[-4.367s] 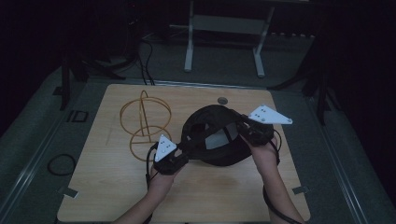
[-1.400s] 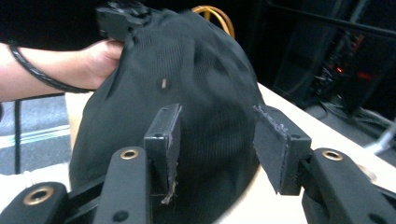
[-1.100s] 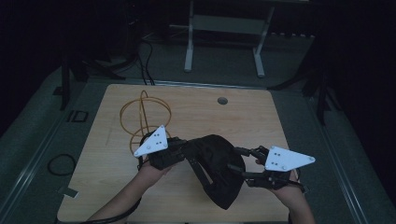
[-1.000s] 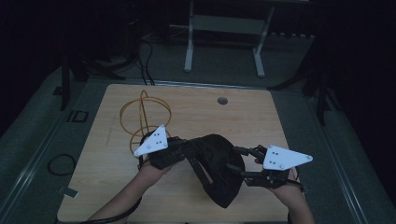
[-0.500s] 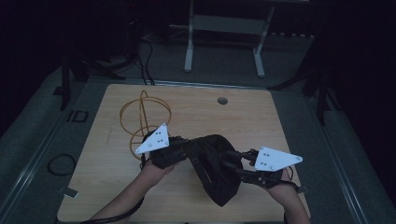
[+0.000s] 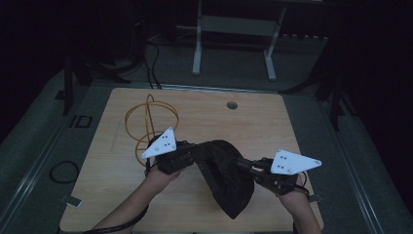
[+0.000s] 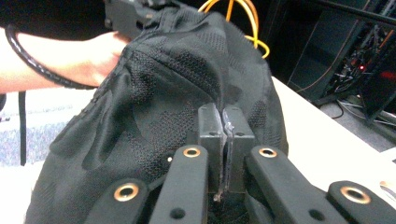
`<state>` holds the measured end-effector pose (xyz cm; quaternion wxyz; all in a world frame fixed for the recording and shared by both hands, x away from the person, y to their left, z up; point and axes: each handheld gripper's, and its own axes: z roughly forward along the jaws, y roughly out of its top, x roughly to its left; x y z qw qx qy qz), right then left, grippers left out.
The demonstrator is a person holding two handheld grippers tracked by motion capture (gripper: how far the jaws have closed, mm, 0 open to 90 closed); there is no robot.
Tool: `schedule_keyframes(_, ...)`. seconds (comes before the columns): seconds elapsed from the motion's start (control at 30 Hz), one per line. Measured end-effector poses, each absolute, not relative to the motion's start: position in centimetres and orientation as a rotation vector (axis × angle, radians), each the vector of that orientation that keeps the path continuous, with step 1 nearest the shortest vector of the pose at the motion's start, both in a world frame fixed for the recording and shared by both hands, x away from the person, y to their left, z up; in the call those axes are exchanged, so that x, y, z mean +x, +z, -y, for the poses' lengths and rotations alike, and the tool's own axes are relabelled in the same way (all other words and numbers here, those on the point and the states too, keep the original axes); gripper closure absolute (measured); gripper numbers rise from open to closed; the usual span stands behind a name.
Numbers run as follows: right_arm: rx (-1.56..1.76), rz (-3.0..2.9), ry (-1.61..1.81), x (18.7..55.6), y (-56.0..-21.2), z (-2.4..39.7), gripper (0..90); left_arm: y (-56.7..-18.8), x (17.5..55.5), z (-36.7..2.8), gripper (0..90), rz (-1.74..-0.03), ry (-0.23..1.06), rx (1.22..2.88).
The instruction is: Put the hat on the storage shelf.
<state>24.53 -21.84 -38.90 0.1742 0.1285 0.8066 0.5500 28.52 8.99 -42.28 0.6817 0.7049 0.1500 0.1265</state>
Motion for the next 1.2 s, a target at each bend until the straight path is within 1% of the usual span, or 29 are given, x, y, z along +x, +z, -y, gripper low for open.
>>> schedule_keyframes(0.1, 0.373, -2.272, 1.595, 24.6, -38.6, 22.1, 88.5, -42.3, 28.6, -9.0, 87.6, -0.334, 0.288, 1.581)
schedule_keyframes(0.17, 0.381, -2.257, 1.642, 24.6, -38.1, 22.4, 88.5, -42.2, 28.6, -9.1, 86.1, -0.334, 0.289, 1.579)
schedule_keyframes(0.2, 0.384, -2.252, 1.641, 24.6, -38.0, 22.5, 88.5, -42.2, 28.5, -9.1, 83.4, -0.337, 0.294, 1.58)
schedule_keyframes(0.23, 0.393, -2.244, 1.641, 24.6, -37.9, 22.5, 88.5, -42.2, 28.5, -9.2, 77.7, -0.336, 0.294, 1.58)
schedule_keyframes(0.33, 0.399, -2.229, 1.661, 24.7, -37.5, 22.8, 88.5, -42.1, 28.4, -9.6, 66.0, -0.347, 0.315, 1.586)
schedule_keyframes(0.4, 0.411, -2.214, 1.662, 24.8, -37.2, 23.0, 88.5, -42.1, 28.3, -9.9, 61.3, -0.363, 0.328, 1.588)
schedule_keyframes(0.47, 0.418, -2.201, 1.672, 24.8, -36.8, 23.2, 88.5, -42.1, 28.0, -10.4, 53.3, -0.365, 0.35, 1.591)
schedule_keyframes(0.5, 0.423, -2.191, 1.669, 24.9, -36.6, 23.3, 88.5, -42.1, 27.8, -10.6, 50.8, -0.364, 0.358, 1.587)
schedule_keyframes(0.57, 0.432, -2.173, 1.675, 25.0, -36.2, 23.3, 88.5, -42.2, 27.5, -11.1, 40.1, -0.38, 0.375, 1.602)
schedule_keyframes(0.67, 0.463, -2.139, 1.681, 25.5, -35.4, 23.4, 88.5, -42.5, 27.2, -11.5, 32.6, -0.404, 0.388, 1.613)
schedule_keyframes(0.7, 0.473, -2.128, 1.676, 25.7, -35.1, 23.4, 88.5, -42.8, 27.1, -12.1, 27.7, -0.427, 0.377, 1.635)
schedule_keyframes(0.83, 0.494, -2.086, 1.644, 26.5, -33.9, 23.2, 88.4, -43.9, 26.3, -13.4, 15.7, -0.487, 0.385, 1.653)
schedule_keyframes(0.93, 0.499, -2.069, 1.624, 27.2, -33.2, 22.8, 88.5, -44.8, 25.5, -14.4, 14.7, -0.515, 0.423, 1.677)
schedule_keyframes(1.0, 0.501, -2.069, 1.617, 27.5, -33.0, 22.6, 88.5, -44.8, 25.5, -14.4, 14.1, -0.515, 0.423, 1.677)
schedule_keyframes(1.1, 0.519, -2.06, 1.604, 28.7, -32.4, 22.0, 88.4, -46.6, 24.1, -16.0, 8.9, -0.567, 0.451, 1.708)
schedule_keyframes(1.2, 0.522, -2.059, 1.613, 29.2, -32.1, 21.6, 88.4, -47.5, 23.4, -16.8, 6.9, -0.598, 0.452, 1.718)
